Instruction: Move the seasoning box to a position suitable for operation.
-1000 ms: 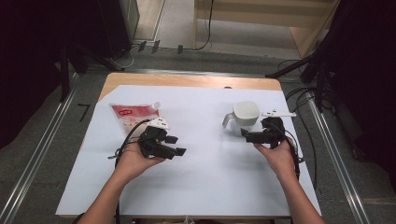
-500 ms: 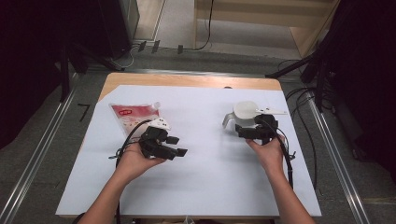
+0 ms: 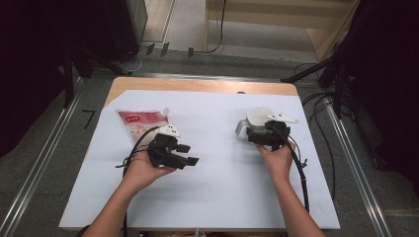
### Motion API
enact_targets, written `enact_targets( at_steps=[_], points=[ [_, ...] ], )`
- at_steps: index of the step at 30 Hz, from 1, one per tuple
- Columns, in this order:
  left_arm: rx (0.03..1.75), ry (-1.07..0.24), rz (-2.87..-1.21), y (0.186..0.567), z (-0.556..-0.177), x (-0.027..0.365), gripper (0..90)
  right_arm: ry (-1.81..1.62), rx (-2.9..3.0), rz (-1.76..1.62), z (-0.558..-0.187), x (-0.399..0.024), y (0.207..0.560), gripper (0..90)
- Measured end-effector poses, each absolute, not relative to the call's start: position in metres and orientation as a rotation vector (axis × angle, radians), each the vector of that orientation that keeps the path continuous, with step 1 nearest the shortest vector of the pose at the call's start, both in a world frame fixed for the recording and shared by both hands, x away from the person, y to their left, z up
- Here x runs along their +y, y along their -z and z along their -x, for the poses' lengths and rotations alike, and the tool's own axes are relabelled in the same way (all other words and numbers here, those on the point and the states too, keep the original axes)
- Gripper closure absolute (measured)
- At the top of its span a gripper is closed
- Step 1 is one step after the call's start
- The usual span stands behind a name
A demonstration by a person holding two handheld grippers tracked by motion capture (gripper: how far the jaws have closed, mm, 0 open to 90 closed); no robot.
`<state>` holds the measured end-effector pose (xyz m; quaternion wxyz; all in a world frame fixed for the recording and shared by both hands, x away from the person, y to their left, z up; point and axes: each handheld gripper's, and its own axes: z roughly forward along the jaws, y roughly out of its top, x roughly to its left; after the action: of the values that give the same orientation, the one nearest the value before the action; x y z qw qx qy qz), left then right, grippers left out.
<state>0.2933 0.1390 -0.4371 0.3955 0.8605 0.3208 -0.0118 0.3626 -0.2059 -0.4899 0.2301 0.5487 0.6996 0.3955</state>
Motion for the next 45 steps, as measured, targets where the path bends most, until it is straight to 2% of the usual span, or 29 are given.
enact_targets(
  at_steps=[5, 11, 12, 38, 45],
  points=[
    [0.814, 0.032, -2.182, 0.437, -0.293, 0.139, 40.4, -1.089, 1.901, -1.524, -0.365, -0.201, 0.495, 3.8],
    [0.822, 0.032, -2.189, 0.437, -0.293, 0.139, 40.4, -1.103, 1.873, -1.524, -0.367, -0.198, 0.499, 9.9],
    [0.821, 0.033, -2.19, 0.438, -0.294, 0.14, 40.3, -1.11, 1.86, -1.526, -0.368, -0.2, 0.499, 13.1],
    [0.84, 0.034, -2.184, 0.441, -0.294, 0.142, 40.2, -1.141, 1.912, -1.401, -0.368, -0.204, 0.502, 14.6],
    [0.842, 0.034, -2.189, 0.441, -0.295, 0.143, 40.1, -1.198, 1.91, -1.38, -0.363, -0.207, 0.491, 14.7]
  ],
)
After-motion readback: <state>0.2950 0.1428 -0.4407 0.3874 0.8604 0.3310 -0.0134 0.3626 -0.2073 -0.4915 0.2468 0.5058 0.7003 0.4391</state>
